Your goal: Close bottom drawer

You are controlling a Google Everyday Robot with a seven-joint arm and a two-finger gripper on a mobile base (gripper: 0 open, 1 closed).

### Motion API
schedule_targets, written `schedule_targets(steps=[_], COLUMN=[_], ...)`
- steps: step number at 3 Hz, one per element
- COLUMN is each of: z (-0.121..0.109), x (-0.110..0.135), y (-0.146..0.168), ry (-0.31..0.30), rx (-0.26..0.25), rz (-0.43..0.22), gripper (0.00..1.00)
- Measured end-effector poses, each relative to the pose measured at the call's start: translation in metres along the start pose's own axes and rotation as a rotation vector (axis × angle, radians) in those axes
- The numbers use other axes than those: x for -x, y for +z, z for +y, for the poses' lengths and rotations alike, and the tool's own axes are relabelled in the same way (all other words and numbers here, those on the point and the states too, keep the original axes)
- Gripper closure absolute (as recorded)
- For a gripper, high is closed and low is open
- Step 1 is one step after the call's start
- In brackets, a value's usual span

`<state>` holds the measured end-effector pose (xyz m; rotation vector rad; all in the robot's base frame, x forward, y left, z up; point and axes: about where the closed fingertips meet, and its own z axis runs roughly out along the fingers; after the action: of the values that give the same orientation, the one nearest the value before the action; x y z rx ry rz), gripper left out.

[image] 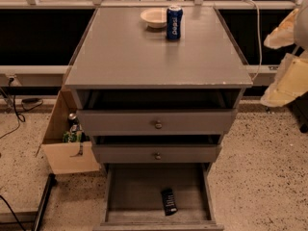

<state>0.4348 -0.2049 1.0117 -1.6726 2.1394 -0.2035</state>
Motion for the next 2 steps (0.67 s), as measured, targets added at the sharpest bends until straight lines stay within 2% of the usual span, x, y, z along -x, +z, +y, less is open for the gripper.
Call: schedule_targets(steps=[1,2], z=[0.0,0.009], x=[0.0,-0.008], y=[0.0,0.024], ry=[0.0,0.047], rx=[0.0,0.021], rz=[0.0,-0.02], gripper=[0.51,0.74])
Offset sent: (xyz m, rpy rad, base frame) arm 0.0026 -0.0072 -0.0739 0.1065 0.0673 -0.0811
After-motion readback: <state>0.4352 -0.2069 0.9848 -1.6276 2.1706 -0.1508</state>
